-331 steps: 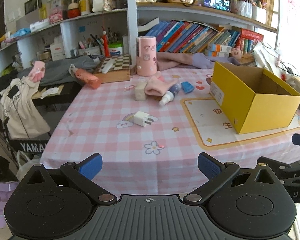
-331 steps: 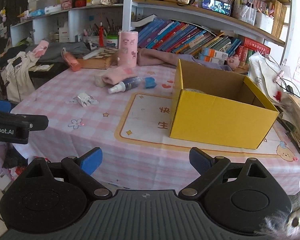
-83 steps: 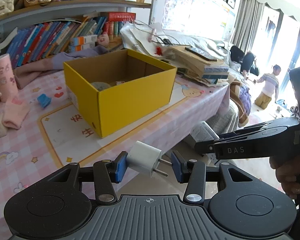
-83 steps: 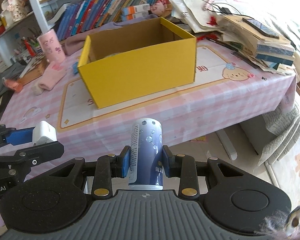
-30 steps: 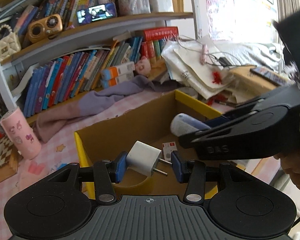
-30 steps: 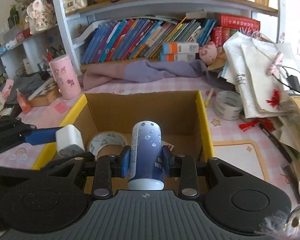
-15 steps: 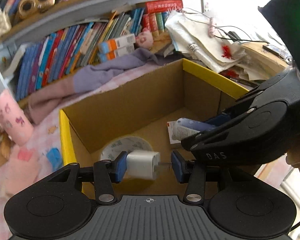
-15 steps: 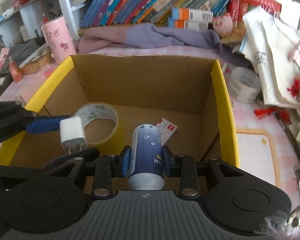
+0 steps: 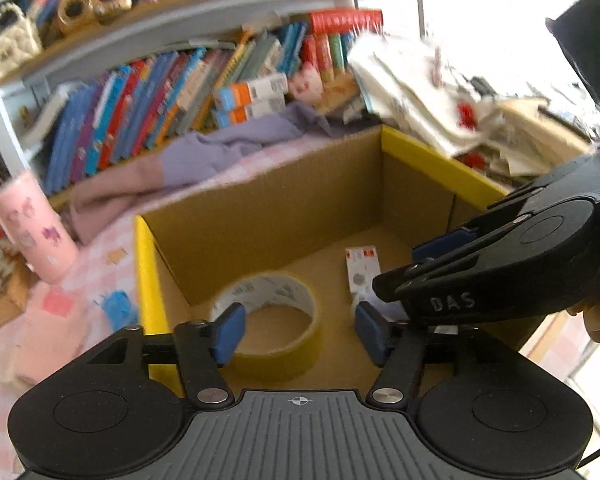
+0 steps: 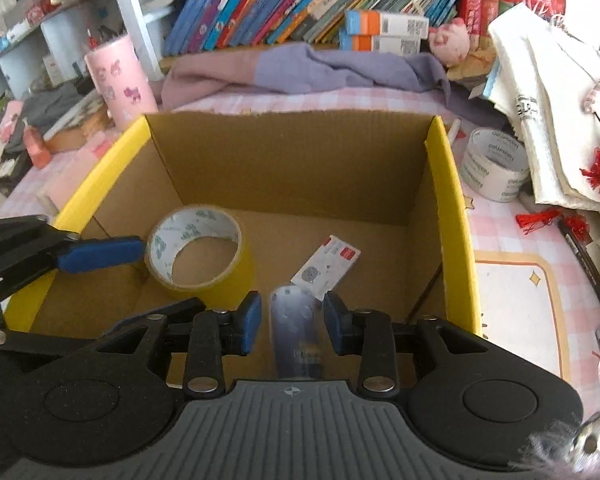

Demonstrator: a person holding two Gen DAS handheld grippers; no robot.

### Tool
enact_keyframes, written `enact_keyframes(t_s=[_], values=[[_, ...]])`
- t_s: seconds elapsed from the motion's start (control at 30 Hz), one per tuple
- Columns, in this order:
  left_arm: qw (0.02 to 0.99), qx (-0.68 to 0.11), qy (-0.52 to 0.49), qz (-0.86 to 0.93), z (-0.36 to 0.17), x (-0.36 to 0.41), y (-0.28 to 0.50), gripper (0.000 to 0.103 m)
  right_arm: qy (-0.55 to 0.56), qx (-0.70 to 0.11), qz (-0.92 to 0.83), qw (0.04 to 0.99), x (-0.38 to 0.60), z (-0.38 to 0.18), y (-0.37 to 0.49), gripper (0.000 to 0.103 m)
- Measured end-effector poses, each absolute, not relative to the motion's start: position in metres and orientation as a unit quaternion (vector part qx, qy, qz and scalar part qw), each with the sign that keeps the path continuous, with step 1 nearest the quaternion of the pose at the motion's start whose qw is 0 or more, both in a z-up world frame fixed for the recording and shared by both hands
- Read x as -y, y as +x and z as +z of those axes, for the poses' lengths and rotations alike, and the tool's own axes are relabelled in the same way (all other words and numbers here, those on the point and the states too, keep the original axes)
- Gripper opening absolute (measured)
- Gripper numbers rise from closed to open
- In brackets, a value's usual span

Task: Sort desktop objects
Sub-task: 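Open both tools, releasing the charger and spray bottle inside the yellow box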

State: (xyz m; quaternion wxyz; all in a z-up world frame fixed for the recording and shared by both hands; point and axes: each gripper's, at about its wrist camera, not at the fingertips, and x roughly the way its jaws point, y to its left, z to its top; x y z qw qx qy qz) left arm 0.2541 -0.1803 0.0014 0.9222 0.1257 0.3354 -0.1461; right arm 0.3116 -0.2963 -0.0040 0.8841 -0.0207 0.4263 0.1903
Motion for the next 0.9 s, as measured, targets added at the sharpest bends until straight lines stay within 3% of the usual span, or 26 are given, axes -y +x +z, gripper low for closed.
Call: enact_keyframes(t_s=[0.1, 0.3, 0.63, 0.9], values=[[0.934, -0.315, 0.105, -0.135, 0.013, 0.173, 0.247, 0.066, -0.014, -0.387, 0.193, 0.901, 0.301, 0.008, 0.301, 0.041], [0.950, -0.279, 0.092, -0.107, 0.033, 0.163, 0.230, 0.073, -0.016, -0.331, 0.198, 0.923, 0.304, 0.031, 0.284, 0.045], [0.963, -0.256, 0.048, -0.071, 0.051, 0.136, 0.194, 0.082, -0.004, -0.283, 0.172, 0.943, 0.313, 0.048, 0.243, 0.047], [0.961, -0.261, 0.052, -0.081, 0.047, 0.120, 0.171, 0.083, 0.009, -0.280, 0.136, 0.950, 0.316, 0.048, 0.211, 0.047]])
